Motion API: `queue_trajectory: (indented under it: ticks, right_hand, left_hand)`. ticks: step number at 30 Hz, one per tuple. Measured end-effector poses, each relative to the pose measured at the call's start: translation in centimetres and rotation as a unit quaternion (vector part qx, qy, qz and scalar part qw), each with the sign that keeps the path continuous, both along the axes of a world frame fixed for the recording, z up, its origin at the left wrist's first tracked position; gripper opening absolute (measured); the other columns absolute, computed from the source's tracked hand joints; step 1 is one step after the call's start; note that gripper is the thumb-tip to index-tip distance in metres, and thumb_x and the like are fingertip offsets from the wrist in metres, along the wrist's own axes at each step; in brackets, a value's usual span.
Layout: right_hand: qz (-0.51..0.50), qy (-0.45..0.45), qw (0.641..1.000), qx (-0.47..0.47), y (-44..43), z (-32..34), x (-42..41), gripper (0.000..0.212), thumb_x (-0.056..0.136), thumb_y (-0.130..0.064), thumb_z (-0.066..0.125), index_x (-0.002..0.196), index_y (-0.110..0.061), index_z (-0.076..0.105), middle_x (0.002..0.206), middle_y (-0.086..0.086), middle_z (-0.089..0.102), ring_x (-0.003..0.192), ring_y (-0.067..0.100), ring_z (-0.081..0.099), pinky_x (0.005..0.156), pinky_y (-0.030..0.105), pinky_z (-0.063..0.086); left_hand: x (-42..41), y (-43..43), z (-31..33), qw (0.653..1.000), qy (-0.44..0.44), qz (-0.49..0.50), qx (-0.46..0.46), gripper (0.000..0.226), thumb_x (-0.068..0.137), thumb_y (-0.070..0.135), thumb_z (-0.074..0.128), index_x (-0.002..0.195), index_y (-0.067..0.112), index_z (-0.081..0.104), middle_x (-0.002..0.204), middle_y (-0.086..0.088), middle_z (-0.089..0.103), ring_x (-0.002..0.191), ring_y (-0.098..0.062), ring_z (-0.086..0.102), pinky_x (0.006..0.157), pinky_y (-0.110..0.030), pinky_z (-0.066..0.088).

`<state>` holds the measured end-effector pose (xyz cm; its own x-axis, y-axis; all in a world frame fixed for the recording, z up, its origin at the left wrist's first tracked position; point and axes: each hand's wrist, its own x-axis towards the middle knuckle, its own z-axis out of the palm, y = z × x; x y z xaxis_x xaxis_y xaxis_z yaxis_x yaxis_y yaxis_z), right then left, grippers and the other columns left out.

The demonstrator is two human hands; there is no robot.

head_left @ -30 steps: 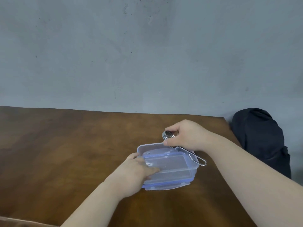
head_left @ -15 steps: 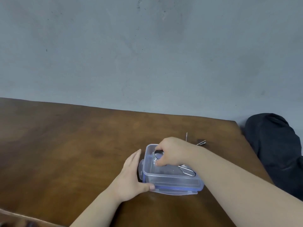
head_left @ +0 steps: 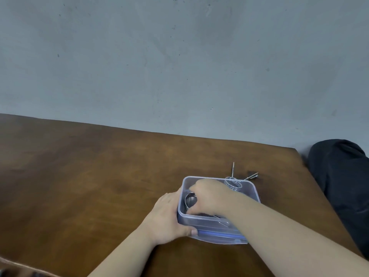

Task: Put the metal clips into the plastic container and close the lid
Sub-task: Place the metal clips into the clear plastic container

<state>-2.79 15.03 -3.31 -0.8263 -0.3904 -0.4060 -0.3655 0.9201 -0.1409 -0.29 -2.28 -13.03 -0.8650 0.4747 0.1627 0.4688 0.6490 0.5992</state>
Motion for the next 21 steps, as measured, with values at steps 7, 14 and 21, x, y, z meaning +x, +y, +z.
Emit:
queue_trajectory:
  ticks: [7, 14, 21]
  right_hand:
    - [-0.147, 0.199, 0.944, -0.219, 8.5, 3.7, -3.6, 0.024, 0.096, -0.018, 0.059, 0.106, -0.029, 0.078, 0.097, -0.013, 0.067, 0.082, 0.009, 0.062, 0.085, 0.026, 0.048]
    - [-0.025, 0.073, 0.997, 0.026, 15.6, 0.5, -7.8, 0.064, 0.093, -0.008, 0.063, 0.149, -0.036, 0.050, 0.150, -0.002, 0.050, 0.139, 0.024, 0.040, 0.111, 0.038, 0.038]
    - [0.075, 0.015, 0.994, 0.078, 15.1, -1.3, -10.0, 0.084, 0.087, -0.023, 0.078, 0.153, -0.051, 0.034, 0.154, -0.006, 0.040, 0.142, 0.022, 0.030, 0.112, 0.047, 0.038]
  left_hand:
    - [0.0, 0.0, 0.3, 1.000, -0.004, 0.005, -0.011, 0.085, 0.061, 0.059, 0.088, 0.135, 0.049, 0.050, 0.123, 0.030, 0.062, 0.116, -0.006, 0.060, 0.105, -0.043, 0.048]
    - [-0.9, 0.0, 0.5, 1.000, -0.011, -0.022, -0.014, 0.086, 0.064, 0.066, 0.087, 0.139, 0.049, 0.048, 0.127, 0.029, 0.059, 0.119, -0.005, 0.058, 0.106, -0.044, 0.046]
    - [-1.0, 0.0, 0.2, 0.999, -0.006, -0.036, -0.006, 0.090, 0.066, 0.073, 0.078, 0.145, 0.047, 0.044, 0.132, 0.027, 0.058, 0.122, -0.003, 0.055, 0.109, -0.042, 0.042]
